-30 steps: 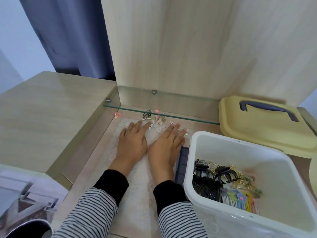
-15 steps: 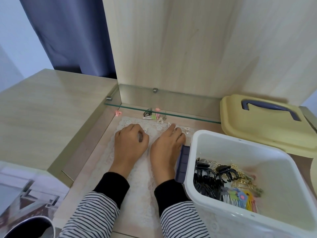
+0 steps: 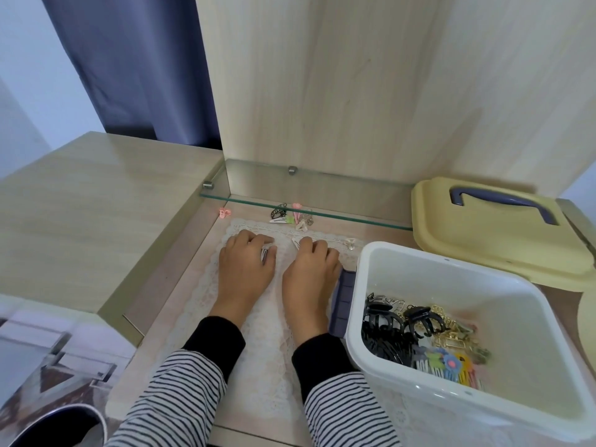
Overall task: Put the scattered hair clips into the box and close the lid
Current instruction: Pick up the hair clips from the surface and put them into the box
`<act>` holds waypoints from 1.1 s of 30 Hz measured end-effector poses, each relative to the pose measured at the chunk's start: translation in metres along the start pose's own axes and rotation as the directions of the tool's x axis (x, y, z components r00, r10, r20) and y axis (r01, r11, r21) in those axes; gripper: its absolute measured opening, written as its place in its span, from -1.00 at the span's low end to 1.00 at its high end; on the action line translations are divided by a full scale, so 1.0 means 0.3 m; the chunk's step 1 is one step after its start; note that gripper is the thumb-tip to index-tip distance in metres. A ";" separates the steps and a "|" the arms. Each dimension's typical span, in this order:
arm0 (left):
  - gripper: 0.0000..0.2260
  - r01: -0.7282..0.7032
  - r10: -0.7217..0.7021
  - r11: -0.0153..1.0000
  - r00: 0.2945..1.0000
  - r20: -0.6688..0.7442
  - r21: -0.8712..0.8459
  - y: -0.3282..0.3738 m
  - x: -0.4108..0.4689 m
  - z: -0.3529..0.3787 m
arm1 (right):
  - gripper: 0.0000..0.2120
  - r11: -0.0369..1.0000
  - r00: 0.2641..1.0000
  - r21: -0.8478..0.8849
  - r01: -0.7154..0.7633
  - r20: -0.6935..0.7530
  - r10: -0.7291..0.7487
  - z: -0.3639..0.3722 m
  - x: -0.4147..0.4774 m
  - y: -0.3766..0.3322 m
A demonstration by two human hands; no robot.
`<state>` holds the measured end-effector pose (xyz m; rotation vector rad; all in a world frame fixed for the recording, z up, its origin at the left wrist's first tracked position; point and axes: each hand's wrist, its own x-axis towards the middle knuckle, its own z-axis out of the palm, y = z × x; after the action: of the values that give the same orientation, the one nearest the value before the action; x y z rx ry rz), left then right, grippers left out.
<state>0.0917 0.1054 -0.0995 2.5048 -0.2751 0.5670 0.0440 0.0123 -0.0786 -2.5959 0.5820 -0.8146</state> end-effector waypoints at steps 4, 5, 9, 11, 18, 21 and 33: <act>-0.85 0.025 -0.025 0.997 1.000 0.007 -0.076 0.003 0.002 -0.009 | -0.66 1.000 1.000 -0.028 0.002 0.025 -0.001 -0.012 -0.002 -0.015; -0.85 0.044 -0.043 0.994 0.999 0.014 -0.101 0.003 0.002 -0.012 | -0.64 1.000 0.999 -0.014 0.008 0.041 -0.008 -0.012 -0.003 -0.017; -0.84 0.103 -0.098 0.968 0.995 0.035 -0.230 -0.007 0.013 -0.019 | -0.64 0.995 0.994 0.098 0.018 0.105 -0.028 -0.014 -0.010 -0.023; -0.84 0.114 -0.109 0.954 0.993 0.032 -0.277 -0.005 0.016 -0.026 | -0.65 0.990 0.991 0.142 0.004 0.135 -0.023 -0.025 -0.019 -0.035; -0.69 0.322 -0.363 0.748 0.931 0.049 -0.580 0.031 0.022 -0.071 | -0.67 0.990 0.976 0.100 0.099 0.186 -0.116 -0.137 -0.060 -0.123; -0.69 0.367 -0.440 0.628 0.895 0.076 -0.686 0.028 0.025 -0.093 | -0.61 0.990 0.973 0.036 0.133 0.187 -0.138 -0.178 -0.065 -0.174; -0.80 0.257 -0.365 0.475 0.928 0.078 -0.841 0.250 0.004 -0.205 | -0.82 0.811 0.950 0.497 0.310 -0.122 -0.288 -0.533 0.059 -0.059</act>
<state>0.0488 0.0775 -0.0171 1.4851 -0.0090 0.2957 -0.0343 -0.0145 0.0607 -2.1941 -0.0542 -0.9663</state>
